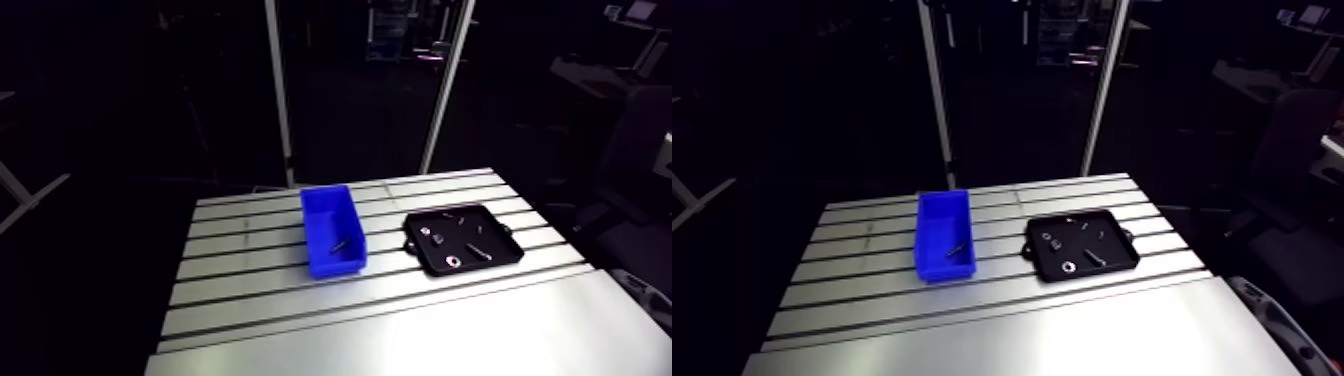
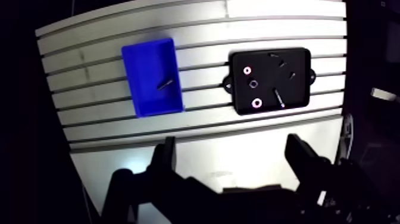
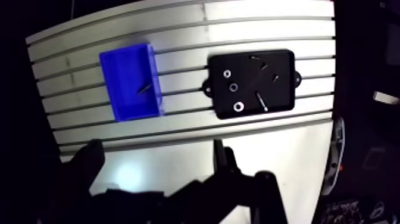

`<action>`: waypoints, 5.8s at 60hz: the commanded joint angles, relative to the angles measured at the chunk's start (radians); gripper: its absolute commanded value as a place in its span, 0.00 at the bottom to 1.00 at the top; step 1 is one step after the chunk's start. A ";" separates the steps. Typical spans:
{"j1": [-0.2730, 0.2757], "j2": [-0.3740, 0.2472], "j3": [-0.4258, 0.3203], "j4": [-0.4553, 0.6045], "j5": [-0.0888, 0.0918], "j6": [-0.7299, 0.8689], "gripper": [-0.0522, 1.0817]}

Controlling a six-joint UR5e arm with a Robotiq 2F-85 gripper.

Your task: Pick up the M10 bolt from the tray and put it into the blue bin.

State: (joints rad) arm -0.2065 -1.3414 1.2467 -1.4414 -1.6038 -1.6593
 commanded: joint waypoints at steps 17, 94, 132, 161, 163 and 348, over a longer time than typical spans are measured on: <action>-0.028 0.005 0.051 -0.033 -0.019 -0.018 0.05; -0.224 -0.019 0.451 -0.389 -0.022 -0.723 0.06; -0.337 -0.026 0.649 -0.623 -0.016 -0.937 0.10; -0.362 0.023 0.665 -0.630 -0.009 -0.963 0.33; -0.363 0.027 0.665 -0.630 -0.009 -0.963 0.34; -0.380 0.141 0.739 -0.802 -0.018 -0.951 0.55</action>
State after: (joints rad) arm -0.5861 -1.2007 1.9858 -2.2353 -1.6221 -2.6098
